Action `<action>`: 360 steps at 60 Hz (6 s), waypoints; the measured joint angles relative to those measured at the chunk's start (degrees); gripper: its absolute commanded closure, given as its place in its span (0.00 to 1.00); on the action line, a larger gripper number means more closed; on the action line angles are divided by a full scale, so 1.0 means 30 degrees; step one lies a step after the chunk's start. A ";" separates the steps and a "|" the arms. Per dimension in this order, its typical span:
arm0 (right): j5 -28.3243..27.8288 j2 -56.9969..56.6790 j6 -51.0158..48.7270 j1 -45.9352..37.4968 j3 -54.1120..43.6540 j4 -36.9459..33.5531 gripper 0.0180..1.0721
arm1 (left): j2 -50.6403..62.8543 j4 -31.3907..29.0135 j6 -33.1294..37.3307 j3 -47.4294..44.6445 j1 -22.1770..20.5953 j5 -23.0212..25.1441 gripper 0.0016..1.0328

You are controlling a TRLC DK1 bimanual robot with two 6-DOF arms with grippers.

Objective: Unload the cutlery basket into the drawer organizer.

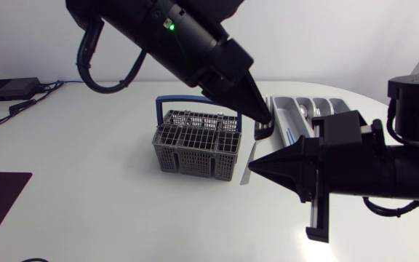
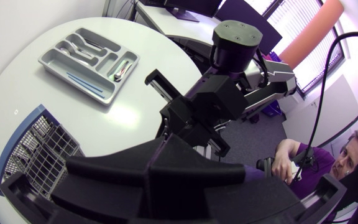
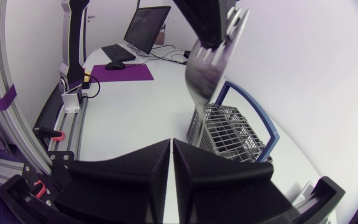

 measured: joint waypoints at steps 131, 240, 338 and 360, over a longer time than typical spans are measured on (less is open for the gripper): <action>0.6062 0.3162 0.1304 -0.4000 0.1246 0.0000 0.94 | -0.2353 0.8743 -0.1814 -0.4918 0.1042 -0.7264 0.12; 2.1514 2.8909 0.8102 -1.0273 2.4487 -0.5464 0.95 | -0.7868 0.9020 -0.1661 -1.0550 0.0882 -1.0316 0.12; 1.1285 1.1147 0.6936 -0.3264 0.6644 0.0328 0.50 | -1.0098 1.0309 0.1923 -1.5708 0.5945 -0.9981 0.10; 0.9114 1.0797 0.6921 -0.0197 0.5763 0.1967 0.81 | -1.0265 1.1162 0.2353 -1.7107 0.7052 -0.9726 0.09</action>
